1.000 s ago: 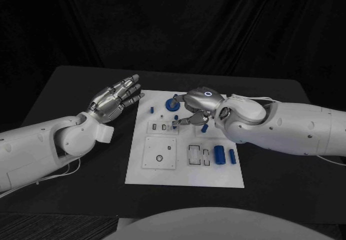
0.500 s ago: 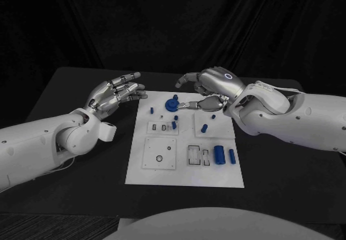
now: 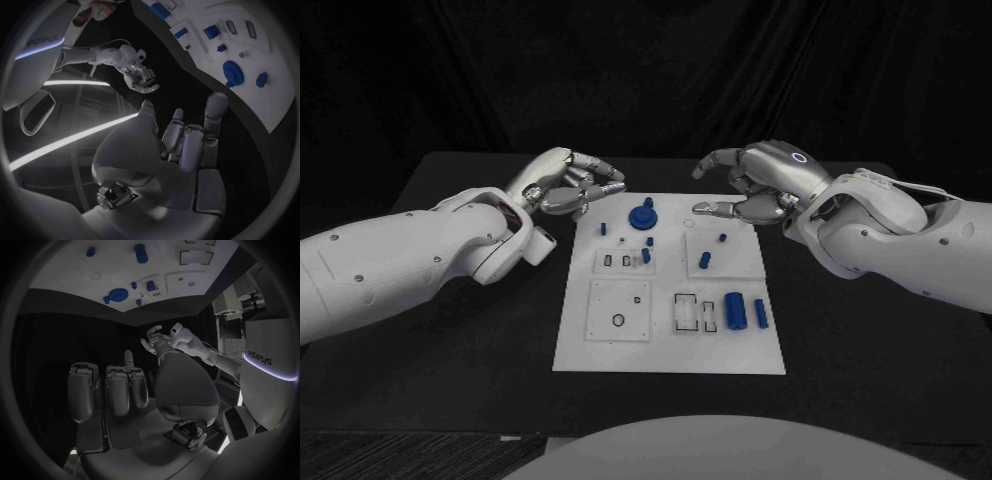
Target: Assemble the parts on the task board
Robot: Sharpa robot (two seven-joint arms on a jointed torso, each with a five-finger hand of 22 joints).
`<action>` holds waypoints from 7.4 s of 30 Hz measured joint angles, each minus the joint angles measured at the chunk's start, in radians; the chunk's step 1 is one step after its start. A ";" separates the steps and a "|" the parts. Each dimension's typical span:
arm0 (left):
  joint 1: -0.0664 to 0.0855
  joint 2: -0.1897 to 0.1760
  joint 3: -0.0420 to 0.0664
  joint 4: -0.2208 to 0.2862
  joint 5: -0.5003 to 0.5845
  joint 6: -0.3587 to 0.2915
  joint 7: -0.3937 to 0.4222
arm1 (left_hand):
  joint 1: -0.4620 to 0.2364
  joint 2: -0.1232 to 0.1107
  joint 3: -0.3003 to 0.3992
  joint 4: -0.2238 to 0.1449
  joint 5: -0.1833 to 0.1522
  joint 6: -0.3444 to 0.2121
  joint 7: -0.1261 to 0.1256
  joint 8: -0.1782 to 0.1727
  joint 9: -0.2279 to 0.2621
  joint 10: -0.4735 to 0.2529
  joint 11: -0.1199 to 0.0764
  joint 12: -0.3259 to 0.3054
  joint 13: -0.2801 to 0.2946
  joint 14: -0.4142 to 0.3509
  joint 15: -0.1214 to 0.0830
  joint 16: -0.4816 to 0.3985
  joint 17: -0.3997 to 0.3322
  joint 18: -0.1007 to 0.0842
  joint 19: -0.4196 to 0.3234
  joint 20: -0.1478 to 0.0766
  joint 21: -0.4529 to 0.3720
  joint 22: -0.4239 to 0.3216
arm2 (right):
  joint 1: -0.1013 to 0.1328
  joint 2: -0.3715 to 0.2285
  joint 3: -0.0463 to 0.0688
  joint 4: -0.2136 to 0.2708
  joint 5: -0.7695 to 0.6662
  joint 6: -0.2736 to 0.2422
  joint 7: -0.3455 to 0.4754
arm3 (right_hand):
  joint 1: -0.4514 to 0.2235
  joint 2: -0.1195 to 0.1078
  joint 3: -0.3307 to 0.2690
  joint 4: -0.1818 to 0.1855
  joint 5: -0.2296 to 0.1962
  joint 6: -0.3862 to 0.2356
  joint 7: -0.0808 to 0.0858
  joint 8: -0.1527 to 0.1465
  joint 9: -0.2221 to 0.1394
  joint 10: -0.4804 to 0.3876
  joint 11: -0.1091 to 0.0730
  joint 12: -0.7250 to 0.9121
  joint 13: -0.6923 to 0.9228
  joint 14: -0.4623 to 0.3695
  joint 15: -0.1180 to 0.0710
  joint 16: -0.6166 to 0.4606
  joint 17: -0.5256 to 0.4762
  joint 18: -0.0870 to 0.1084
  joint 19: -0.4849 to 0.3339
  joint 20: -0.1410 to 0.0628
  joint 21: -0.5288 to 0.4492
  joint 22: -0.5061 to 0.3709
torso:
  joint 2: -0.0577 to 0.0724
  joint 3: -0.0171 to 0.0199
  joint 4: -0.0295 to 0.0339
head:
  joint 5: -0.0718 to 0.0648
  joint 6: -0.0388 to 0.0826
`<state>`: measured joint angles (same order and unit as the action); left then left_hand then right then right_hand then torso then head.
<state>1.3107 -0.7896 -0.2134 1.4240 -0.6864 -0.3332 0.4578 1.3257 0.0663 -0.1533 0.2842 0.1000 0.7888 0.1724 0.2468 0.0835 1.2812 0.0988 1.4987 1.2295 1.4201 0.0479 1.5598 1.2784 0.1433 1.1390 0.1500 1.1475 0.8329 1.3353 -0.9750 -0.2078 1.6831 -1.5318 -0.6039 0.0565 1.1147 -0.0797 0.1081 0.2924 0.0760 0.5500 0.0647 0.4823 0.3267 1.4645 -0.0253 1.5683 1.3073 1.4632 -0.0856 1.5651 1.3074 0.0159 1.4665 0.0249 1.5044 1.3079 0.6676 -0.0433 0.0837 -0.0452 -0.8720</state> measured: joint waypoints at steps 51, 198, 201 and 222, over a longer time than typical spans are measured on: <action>0.061 0.306 0.001 -0.163 -0.650 0.494 -0.777 | -0.195 0.044 0.063 -0.024 0.071 0.225 -0.072 -0.094 0.237 0.185 -0.073 0.069 0.078 0.046 -0.073 0.008 0.029 -0.114 0.321 -0.070 0.364 0.475 | -0.073 -0.062 -0.001 -0.032 0.015 0.025 -0.003 | -0.016 0.079 0.003 -0.003 0.129 0.025 0.011 0.059 0.000 0.004 0.004 0.000 0.001 0.003 0.003 0.000 0.000 0.000 0.000 0.000 0.006 0.000 | -0.039 0.0403 -0.0316 | 0.039 0.000; -0.003 0.339 0.002 -0.212 -0.654 0.591 -0.757 | -0.143 0.000 0.226 -0.148 0.152 0.360 -0.145 -0.002 0.560 0.182 -0.136 0.061 0.078 0.047 -0.124 0.008 0.029 -0.098 0.241 -0.104 0.256 0.475 | -0.081 -0.047 -0.001 -0.065 0.055 0.108 -0.054 | -0.036 0.114 -0.009 -0.003 0.136 0.111 0.018 0.069 -0.023 0.003 0.011 0.000 0.000 0.002 0.009 -0.027 0.000 0.000 0.000 0.007 -0.042 0.000 | -0.045 0.0394 -0.0309 | 0.026 0.000; -0.003 0.339 0.002 -0.212 -0.654 0.591 -0.756 | -0.139 -0.004 0.245 -0.156 0.157 0.360 -0.145 -0.009 0.562 0.182 -0.136 0.057 0.078 0.047 -0.124 0.008 0.029 -0.098 0.237 -0.107 0.252 0.475 | -0.081 -0.046 -0.001 -0.066 0.061 0.110 -0.054 | -0.036 0.114 -0.009 -0.003 0.136 0.115 0.021 0.065 -0.025 0.003 0.011 0.000 0.000 0.002 0.009 -0.032 0.000 0.000 0.000 0.007 -0.046 0.000 | -0.045 0.0394 -0.0307 | 0.026 0.000; -0.004 0.315 0.001 -0.205 -0.647 0.576 -0.739 | -0.188 -0.089 0.497 -0.217 0.264 0.355 -0.139 -0.029 0.614 0.188 -0.130 0.051 0.078 0.047 -0.124 0.008 0.029 -0.098 0.237 -0.107 0.240 0.475 | -0.081 -0.046 -0.001 -0.068 0.074 0.121 -0.055 | -0.032 0.118 -0.009 -0.003 0.136 0.122 0.021 0.057 -0.032 0.003 0.011 0.000 0.000 0.002 0.009 -0.040 0.000 0.000 0.000 0.007 -0.060 0.000 | -0.045 0.0392 -0.0308 | 0.027 0.000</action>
<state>1.3068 -0.4743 -0.2122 1.2188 -1.3338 0.2431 -0.2809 1.1375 -0.0226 0.3433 0.0673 0.3639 1.1436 0.0332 0.2182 0.6974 1.4690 -0.0308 1.5499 1.3074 1.4670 -0.0765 1.5682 1.3076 0.0457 1.3762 0.0428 1.3877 1.3076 1.2543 -1.0213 -0.2083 1.6146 -1.4575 -0.4825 0.0013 1.0824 0.0379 0.0994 0.2897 0.2122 0.6717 0.0861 0.5391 0.2947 1.4679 -0.0146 1.5683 1.3073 1.4651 -0.0766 1.5248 1.3073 0.0159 1.4665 0.0321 1.4444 1.3075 0.6228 -0.0041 0.0529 -0.0185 -0.8725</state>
